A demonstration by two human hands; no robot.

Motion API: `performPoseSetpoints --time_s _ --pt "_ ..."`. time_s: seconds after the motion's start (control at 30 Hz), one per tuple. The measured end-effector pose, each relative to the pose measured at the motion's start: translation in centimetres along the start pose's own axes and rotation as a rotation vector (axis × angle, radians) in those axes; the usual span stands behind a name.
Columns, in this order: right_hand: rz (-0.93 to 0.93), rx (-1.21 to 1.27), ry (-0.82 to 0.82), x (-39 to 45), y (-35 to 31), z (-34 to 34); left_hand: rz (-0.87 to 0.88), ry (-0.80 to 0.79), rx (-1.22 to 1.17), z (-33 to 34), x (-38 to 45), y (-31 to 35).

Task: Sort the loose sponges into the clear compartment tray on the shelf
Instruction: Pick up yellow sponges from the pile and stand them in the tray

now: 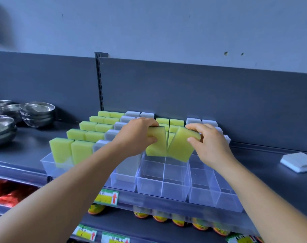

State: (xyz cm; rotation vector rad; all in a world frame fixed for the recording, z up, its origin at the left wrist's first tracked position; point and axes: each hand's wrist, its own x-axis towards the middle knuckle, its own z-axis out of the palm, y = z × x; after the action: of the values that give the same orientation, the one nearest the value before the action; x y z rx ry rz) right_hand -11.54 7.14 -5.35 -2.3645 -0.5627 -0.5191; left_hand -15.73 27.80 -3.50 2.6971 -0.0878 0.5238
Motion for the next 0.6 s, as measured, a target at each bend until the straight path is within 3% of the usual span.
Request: performPoseSetpoints --time_s 0.23,0.47,0.6 --pt "0.002 -0.087 -0.118 1.3 0.9 2.1 -0.006 -0.121 0.108 2.4 1.3 -1.1" --pt "-0.02 -0.204 -0.212 2.2 1.0 3.6 0.135 -0.164 0.499 3.7 2.9 -0.1" --pt "-0.034 -0.251 -0.259 2.1 1.2 3.9 0.167 -0.209 0.585 4.4 2.9 0.2"
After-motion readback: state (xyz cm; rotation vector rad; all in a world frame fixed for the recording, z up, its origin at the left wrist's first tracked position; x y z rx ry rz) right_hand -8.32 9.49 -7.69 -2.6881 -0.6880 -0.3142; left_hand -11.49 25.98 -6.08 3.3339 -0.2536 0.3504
